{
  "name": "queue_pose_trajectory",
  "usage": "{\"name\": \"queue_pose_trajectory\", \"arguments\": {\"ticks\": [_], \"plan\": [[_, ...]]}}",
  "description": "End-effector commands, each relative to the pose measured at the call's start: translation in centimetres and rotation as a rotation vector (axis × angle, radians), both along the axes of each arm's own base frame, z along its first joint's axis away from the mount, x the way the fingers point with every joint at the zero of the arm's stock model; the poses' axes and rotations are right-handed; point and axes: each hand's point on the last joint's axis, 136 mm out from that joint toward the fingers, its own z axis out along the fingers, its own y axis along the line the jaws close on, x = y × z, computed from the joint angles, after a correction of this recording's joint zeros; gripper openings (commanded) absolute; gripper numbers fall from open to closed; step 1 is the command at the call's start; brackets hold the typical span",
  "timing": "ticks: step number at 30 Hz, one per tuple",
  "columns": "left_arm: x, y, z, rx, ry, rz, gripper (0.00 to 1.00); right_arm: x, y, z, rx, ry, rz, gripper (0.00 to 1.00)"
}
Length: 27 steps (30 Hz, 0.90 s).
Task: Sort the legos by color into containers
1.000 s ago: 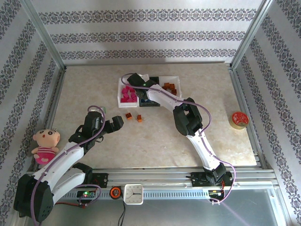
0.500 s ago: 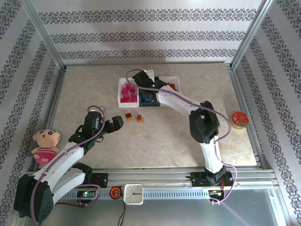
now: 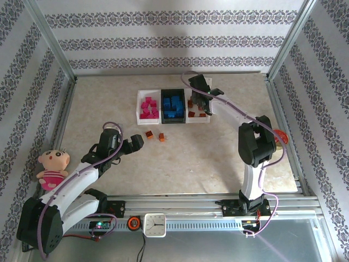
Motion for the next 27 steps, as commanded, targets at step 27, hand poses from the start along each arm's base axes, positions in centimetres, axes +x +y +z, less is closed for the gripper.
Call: {"name": "queue_pose_trajectory", "arguments": {"ticks": [27], "plan": [[0.0,2.2,1.9,0.046,-0.065,0.081,1.0,-14.0,20.0,-11.1,0.186,0.28,0.636,0.61]]}}
